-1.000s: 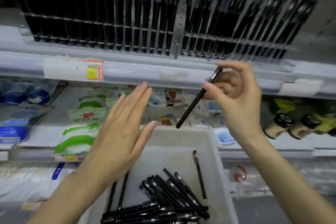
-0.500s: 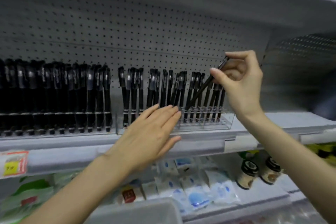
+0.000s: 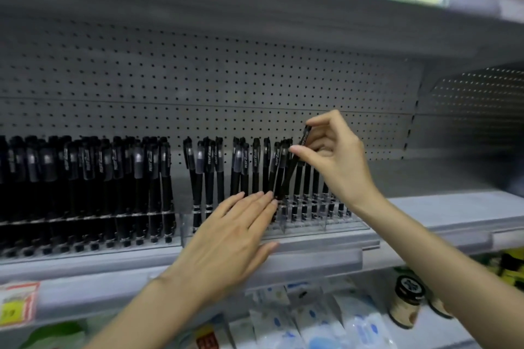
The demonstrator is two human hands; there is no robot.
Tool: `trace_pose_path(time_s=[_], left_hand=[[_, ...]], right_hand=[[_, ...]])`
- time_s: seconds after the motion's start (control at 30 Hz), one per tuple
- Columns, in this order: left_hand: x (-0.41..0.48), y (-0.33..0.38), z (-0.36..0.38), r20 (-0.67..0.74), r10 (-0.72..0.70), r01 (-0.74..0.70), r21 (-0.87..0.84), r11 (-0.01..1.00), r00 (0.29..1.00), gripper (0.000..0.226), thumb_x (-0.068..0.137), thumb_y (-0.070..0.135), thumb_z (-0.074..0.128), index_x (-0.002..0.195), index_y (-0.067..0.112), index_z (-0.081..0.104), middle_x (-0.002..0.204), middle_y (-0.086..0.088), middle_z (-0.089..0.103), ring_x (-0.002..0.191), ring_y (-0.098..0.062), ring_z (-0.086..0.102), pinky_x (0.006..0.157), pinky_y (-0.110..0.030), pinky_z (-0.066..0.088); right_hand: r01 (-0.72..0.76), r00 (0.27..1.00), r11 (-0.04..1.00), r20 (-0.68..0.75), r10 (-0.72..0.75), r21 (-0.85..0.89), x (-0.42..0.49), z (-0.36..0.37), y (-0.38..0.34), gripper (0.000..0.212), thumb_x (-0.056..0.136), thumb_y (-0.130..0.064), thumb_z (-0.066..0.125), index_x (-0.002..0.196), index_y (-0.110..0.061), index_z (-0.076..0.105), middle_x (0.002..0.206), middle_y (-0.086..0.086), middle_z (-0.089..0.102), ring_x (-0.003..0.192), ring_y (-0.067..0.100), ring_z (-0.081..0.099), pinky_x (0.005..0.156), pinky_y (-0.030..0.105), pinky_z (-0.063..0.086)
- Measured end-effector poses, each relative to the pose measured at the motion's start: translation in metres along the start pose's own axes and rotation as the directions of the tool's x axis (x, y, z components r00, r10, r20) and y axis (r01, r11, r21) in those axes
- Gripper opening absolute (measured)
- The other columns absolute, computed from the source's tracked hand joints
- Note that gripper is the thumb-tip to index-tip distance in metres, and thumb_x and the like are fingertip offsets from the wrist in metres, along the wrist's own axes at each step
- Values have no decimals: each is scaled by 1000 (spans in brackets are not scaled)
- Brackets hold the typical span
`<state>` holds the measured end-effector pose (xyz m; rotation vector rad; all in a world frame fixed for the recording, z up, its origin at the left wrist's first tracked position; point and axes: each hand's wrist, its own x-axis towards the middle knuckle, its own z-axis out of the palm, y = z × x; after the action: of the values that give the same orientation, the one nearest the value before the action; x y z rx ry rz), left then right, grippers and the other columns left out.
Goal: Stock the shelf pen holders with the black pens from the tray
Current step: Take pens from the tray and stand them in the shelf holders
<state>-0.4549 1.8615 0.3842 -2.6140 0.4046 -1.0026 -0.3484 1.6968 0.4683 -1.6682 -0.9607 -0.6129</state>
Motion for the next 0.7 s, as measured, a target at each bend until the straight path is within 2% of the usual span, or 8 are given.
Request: trace_pose_path(time_s=[0.1, 0.2, 0.33, 0.43, 0.5, 0.57, 0.7], left_hand=[[-1, 0, 2, -5, 3, -3, -7, 1000, 1000, 59, 97, 47, 30, 133, 8, 56, 135, -7, 56, 124, -17, 54, 105, -37, 28], [-1, -1, 4, -4, 1, -1, -6, 1000, 1000, 59, 97, 47, 30, 134, 8, 55, 136, -7, 56, 125, -17, 53, 105, -37, 27], [-2, -3, 5, -5, 0, -1, -18, 1000, 1000, 59, 97, 48, 29, 135, 9, 54, 137, -7, 55, 127, -17, 52, 107, -37, 26], [-2, -2, 4, -19, -3, 3, -23, 1000, 1000, 59, 97, 48, 28, 135, 10, 54, 137, -6, 55, 127, -16, 51, 111, -36, 32], [-2, -2, 3, -20, -7, 7, -22, 1000, 1000, 60, 97, 48, 27, 134, 10, 55, 136, -6, 56, 127, -16, 51, 108, -39, 39], [-2, -3, 3, -12, -11, 11, -20, 1000, 1000, 60, 97, 48, 27, 134, 9, 55, 136, -6, 56, 128, -16, 51, 105, -43, 41], [-4, -3, 2, -5, -9, 9, -12, 1000, 1000, 60, 97, 48, 28, 135, 10, 54, 137, -6, 56, 128, -16, 50, 106, -42, 39]], right_hand=[[23, 996, 999, 90, -19, -49, -4, 4, 5, 35, 76, -17, 77, 99, -27, 53, 83, -6, 59, 76, 4, 60, 68, 16, 51], [52, 994, 995, 102, -43, -87, -5, 3, 8, 40, 75, -19, 78, 106, -26, 54, 83, -7, 59, 74, 5, 58, 66, 14, 48], [47, 988, 988, 151, -25, -147, -4, 4, 10, 47, 74, -22, 79, 111, -31, 51, 87, -4, 58, 75, 10, 54, 67, 20, 49], [66, 982, 982, 185, -32, -178, -2, 4, 9, 44, 74, -23, 79, 109, -31, 53, 88, -5, 56, 73, 9, 53, 65, 16, 47], [85, 976, 975, 215, -39, -207, -1, 5, 9, 39, 75, -24, 79, 105, -30, 55, 88, -9, 56, 71, 9, 54, 65, 15, 46], [86, 973, 972, 228, -34, -219, -3, 7, 10, 41, 75, -24, 78, 106, -33, 54, 88, -11, 55, 70, 10, 54, 65, 14, 46], [80, 975, 970, 222, -27, -232, -8, 8, 10, 46, 75, -25, 78, 111, -35, 50, 88, -9, 54, 69, 11, 54, 66, 15, 46]])
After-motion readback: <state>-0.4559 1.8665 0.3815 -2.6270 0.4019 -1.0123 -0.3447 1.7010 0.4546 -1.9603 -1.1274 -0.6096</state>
